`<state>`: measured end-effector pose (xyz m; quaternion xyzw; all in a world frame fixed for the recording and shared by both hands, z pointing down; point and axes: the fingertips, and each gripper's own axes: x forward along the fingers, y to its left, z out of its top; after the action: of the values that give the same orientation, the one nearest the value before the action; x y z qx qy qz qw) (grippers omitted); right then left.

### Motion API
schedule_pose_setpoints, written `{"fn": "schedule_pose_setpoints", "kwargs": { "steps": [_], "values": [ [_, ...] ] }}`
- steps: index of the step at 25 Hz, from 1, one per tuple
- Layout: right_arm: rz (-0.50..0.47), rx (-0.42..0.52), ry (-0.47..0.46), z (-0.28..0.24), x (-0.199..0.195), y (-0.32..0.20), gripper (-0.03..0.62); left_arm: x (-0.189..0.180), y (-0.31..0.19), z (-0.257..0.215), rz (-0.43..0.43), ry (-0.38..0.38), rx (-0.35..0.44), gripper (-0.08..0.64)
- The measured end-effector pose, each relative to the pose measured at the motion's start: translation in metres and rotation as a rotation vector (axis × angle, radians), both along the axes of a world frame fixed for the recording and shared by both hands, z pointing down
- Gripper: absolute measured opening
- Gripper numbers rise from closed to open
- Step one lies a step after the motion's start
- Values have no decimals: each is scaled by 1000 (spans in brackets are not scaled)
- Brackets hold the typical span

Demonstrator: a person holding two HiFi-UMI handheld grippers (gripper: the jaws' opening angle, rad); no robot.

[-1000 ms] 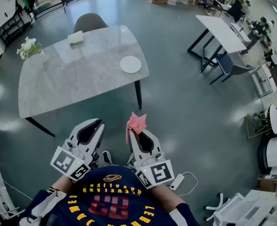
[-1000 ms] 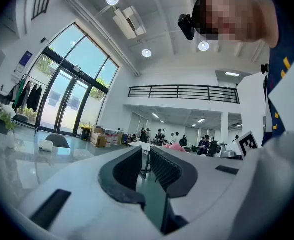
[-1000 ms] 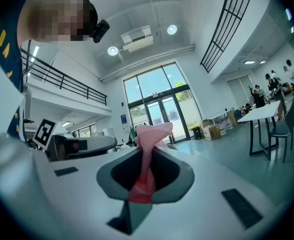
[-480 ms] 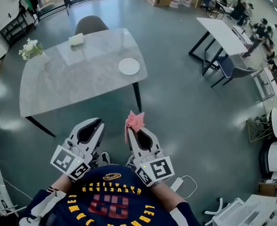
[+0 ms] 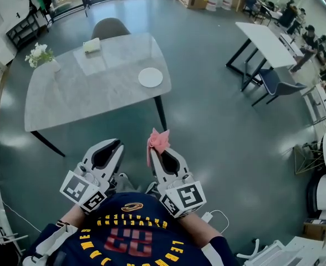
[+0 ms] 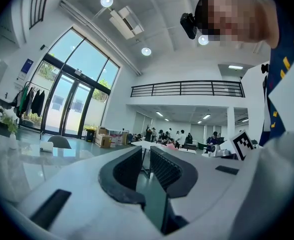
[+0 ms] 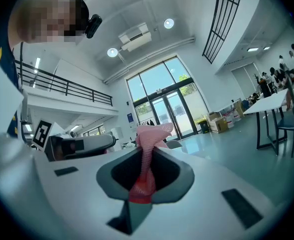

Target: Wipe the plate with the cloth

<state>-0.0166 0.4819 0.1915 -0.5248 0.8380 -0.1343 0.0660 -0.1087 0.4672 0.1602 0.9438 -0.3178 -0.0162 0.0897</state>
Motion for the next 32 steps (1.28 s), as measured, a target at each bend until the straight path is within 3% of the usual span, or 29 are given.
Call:
{"fn": "schedule_pose_setpoints", "kwargs": {
  "steps": [9, 15, 19, 27, 32],
  "values": [
    [24, -58, -12, 20, 21, -21, 40, 20, -26, 12, 14, -7, -35, 54],
    [96, -86, 8, 30, 49, -69, 41, 44, -83, 25, 70, 6, -65, 54],
    [138, -111, 15, 41, 58, -132, 40, 53, -148, 32, 107, 12, -60, 54],
    [218, -169, 61, 42, 61, -276, 40, 55, -305, 48, 200, 36, -135, 54],
    [253, -221, 103, 54, 55, -341, 41, 45, -386, 74, 190, 63, -187, 54]
  ]
}}
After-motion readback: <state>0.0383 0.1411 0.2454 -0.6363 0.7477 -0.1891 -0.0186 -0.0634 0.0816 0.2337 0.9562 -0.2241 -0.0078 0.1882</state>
